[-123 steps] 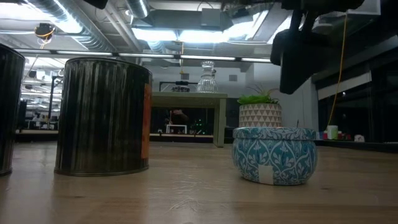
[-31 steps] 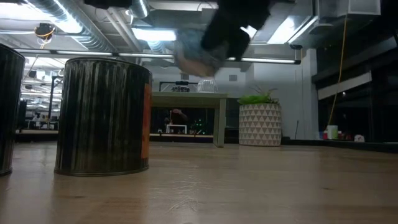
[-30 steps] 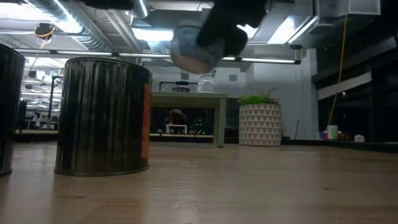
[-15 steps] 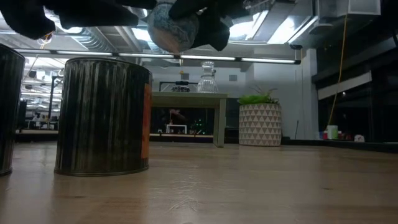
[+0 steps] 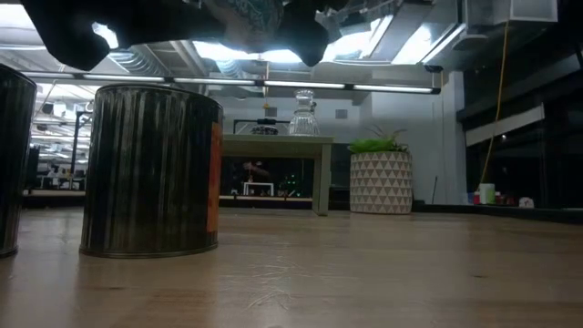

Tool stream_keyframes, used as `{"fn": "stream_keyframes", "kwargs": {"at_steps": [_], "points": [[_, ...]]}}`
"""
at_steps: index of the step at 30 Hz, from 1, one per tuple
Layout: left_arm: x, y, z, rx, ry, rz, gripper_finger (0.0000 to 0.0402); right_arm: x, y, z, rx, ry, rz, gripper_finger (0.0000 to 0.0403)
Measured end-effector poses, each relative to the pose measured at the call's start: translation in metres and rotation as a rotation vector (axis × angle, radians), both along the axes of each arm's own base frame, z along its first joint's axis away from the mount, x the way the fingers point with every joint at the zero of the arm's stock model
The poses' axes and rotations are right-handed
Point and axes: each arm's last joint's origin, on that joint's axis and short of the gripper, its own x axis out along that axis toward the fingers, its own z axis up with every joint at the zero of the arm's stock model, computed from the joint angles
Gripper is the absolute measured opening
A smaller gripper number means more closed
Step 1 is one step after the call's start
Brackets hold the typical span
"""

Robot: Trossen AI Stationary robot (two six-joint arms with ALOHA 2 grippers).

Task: Pick & Place candle stick holders
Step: Put the light blue candle on the shelf

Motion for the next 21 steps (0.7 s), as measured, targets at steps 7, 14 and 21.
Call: {"fn": "stream_keyframes", "kwargs": {"at_steps": [7, 14, 21], "points": [[0.0, -0.0009, -0.0003, -0.013, 0.006, -0.028, 0.0179, -0.0002, -0.0001, -0.0002, 0.009, 0.006, 0.001, 0.0279], [-0.0001, -0.0012, -0.0005, -0.022, 0.01, -0.037, 0.0176, -0.0002, 0.0, -0.0002, 0.008, 0.006, 0.002, 0.0283], [-0.0008, -0.0003, -0.0001, -0.144, -0.016, 0.022, 0.0174, 0.0004, -0.001, -0.0002, 0.014, 0.009, -0.05, 0.0385]]}}
